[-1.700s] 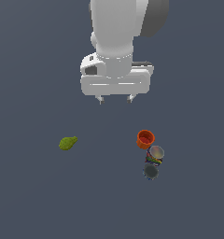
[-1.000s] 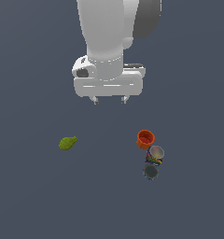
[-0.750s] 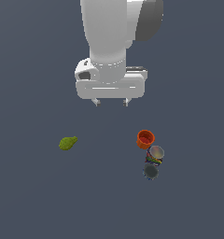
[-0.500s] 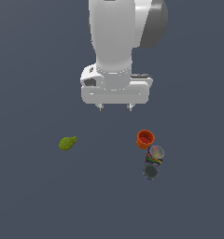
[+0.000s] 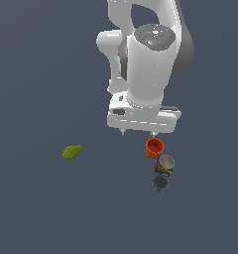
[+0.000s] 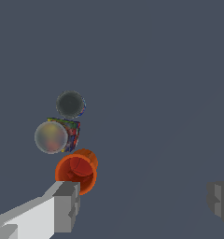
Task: Pick up a designated object from a clutter of objects.
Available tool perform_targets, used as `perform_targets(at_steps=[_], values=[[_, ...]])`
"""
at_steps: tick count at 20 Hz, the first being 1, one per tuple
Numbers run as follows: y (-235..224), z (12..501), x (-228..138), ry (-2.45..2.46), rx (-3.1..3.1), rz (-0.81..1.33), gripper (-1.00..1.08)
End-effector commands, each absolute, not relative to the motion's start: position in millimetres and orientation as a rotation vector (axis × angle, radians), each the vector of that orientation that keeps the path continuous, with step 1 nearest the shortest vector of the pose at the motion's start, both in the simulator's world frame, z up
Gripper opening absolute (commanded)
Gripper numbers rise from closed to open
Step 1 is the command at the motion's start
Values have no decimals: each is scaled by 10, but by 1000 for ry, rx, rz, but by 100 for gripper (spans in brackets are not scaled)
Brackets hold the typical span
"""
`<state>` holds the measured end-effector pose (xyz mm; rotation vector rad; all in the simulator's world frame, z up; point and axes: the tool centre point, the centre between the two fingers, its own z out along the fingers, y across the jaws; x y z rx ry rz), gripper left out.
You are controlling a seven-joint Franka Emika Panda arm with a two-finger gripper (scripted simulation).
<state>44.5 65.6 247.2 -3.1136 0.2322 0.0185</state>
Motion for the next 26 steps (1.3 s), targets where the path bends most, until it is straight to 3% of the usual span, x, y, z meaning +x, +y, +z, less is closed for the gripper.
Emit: perform_targets(at_steps=[1,14,26], values=[[842,2293,530,276,-3116,16,100],[1756,1392,746,477,-3106,3,100],[2061,1081,747,540,-3095,0,100]])
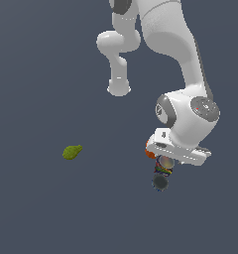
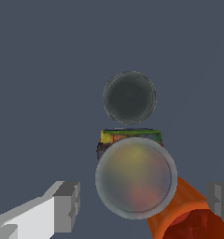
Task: Pick up a designated object from a clutter of objects.
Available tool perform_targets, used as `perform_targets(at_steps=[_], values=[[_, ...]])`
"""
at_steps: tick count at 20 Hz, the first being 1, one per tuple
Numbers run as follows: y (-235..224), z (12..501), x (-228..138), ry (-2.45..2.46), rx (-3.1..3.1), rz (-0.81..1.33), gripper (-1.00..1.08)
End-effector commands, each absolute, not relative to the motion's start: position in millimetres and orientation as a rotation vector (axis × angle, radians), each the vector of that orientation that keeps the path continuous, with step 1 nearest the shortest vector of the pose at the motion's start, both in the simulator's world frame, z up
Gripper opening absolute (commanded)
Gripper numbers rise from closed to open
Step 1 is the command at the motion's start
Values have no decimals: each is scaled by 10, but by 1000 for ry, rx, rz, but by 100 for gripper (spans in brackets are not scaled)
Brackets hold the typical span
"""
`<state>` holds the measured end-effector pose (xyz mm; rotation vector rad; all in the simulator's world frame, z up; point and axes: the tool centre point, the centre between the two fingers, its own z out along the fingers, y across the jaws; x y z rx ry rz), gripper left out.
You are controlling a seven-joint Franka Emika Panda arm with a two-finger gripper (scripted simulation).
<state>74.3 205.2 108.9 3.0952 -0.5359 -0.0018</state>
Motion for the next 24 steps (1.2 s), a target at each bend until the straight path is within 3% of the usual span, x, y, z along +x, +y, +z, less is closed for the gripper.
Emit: perform_targets(at_steps=[1,18,19,24], values=[[2052,1089,743,-536,3095,-2,100],[2059,580,747,-541,3095,0,100],[2059,580,747,-541,3095,0,-100],[2059,580,747,-541,3095,0,-100]])
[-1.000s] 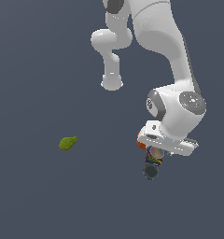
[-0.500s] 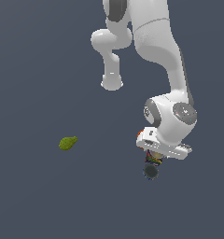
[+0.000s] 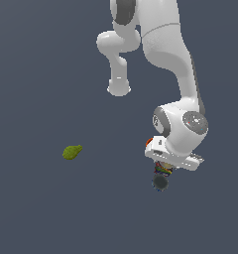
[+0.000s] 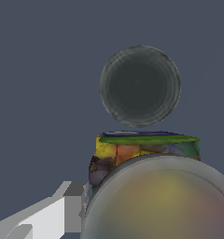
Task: Pick up a designated object from a clutter of objects.
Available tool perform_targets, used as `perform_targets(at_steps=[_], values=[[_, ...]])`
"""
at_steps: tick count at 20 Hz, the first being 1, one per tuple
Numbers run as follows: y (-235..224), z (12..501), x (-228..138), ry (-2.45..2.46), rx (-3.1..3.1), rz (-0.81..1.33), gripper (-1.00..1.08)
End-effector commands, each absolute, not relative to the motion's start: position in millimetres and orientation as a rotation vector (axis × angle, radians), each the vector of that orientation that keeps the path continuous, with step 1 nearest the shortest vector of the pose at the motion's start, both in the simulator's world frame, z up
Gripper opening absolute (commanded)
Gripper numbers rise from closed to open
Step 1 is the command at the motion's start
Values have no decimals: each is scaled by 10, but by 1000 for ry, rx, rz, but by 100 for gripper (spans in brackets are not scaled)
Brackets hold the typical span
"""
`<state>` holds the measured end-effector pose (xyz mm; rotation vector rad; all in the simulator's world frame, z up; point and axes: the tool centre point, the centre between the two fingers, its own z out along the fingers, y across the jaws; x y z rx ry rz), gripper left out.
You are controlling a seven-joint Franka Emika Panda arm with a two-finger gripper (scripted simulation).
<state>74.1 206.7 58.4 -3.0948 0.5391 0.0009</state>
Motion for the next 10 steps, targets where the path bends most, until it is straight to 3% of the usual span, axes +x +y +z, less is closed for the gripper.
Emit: perform_targets(at_steps=[1,10], values=[[2059,580,747,541,-3095,0,-100],[2073,672,746,539,-3095,1,-100]])
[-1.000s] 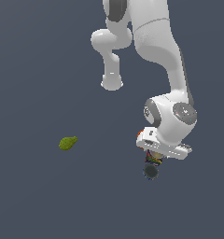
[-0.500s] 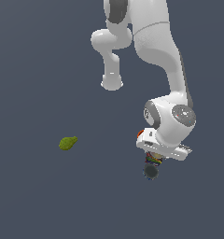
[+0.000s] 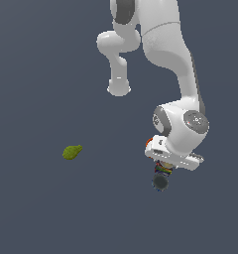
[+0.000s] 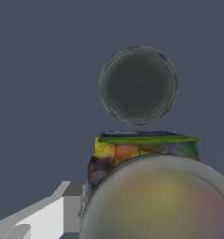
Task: Pick up a designated object from a clutter of objects.
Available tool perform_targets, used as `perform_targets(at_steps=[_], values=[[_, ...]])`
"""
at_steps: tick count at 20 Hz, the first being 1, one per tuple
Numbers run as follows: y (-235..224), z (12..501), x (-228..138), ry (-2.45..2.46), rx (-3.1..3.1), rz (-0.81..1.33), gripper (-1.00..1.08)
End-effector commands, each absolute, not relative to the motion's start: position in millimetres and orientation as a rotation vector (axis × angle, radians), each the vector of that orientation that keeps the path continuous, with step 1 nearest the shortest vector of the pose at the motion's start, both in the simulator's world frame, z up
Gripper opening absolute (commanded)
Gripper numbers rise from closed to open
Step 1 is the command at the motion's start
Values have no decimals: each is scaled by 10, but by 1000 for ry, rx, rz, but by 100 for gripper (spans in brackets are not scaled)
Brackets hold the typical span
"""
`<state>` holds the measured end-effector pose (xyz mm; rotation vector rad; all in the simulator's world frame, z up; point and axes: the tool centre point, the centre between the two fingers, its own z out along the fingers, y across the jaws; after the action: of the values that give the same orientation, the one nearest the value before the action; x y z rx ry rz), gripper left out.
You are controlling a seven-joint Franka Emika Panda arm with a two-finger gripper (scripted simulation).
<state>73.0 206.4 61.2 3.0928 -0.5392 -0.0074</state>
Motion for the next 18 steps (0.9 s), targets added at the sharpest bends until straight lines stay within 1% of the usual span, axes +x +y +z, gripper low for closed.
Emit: perform_targets(at_steps=[1,5,9,18], values=[[2076,711,747,-539,3095,-1,-100],[2093,939,757,-539,3095,-1,-100],[2118,1269,771,-539,3095,-1,-100],[2198,2268,822,-539,3095,-1,-100]])
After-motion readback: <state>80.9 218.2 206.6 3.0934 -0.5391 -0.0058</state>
